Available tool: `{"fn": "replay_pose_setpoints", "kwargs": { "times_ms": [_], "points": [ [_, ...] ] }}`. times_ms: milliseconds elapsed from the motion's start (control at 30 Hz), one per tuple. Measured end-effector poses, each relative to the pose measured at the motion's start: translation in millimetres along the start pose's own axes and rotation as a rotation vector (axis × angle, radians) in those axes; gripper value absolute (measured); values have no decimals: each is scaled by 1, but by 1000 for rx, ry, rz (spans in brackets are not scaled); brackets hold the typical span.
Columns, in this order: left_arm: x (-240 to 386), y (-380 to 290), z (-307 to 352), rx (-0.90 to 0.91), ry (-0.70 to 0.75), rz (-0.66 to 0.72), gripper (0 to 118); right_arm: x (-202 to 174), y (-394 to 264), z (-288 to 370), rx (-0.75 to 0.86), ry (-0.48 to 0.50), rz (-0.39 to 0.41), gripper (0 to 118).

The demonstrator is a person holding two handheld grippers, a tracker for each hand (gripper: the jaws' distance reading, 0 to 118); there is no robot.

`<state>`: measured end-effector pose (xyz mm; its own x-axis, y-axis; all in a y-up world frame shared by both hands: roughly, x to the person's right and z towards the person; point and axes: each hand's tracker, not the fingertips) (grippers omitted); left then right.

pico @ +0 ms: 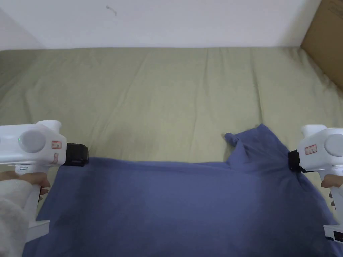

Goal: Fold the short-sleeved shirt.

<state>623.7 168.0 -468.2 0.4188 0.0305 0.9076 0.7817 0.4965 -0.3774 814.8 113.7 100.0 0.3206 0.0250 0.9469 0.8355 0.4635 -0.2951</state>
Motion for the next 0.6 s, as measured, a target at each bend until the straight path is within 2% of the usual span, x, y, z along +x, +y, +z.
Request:
{"fn": "replay_pose_setpoints", "kwargs": {
  "times_ms": [100, 200, 233, 300, 333, 400, 600],
  "points": [
    [3, -2, -15, -52, -5, -3, 103, -4, -1, 0, -1, -8, 12, 1],
    [0, -5, -20, -50, -18, 17, 96, -4, -2, 0, -3, -10, 11, 1],
    [-3, -5, -16, -43, -20, 41, 82, -3, -3, 1, -4, -6, 3, 1],
    [-6, -5, -4, -26, -17, 37, 42, -1, -2, 6, 3, -1, -10, 1],
    [-7, -3, 1, -15, -47, 15, 2, -2, -2, 10, 8, -3, -13, 1],
    [-9, -2, 10, -31, -108, 27, 2, -5, 0, 23, 23, -2, -6, 1],
    [7, -11, 69, 25, -57, -67, 3, -5, -2, 80, 83, -2, 6, 1]
  ]
}}
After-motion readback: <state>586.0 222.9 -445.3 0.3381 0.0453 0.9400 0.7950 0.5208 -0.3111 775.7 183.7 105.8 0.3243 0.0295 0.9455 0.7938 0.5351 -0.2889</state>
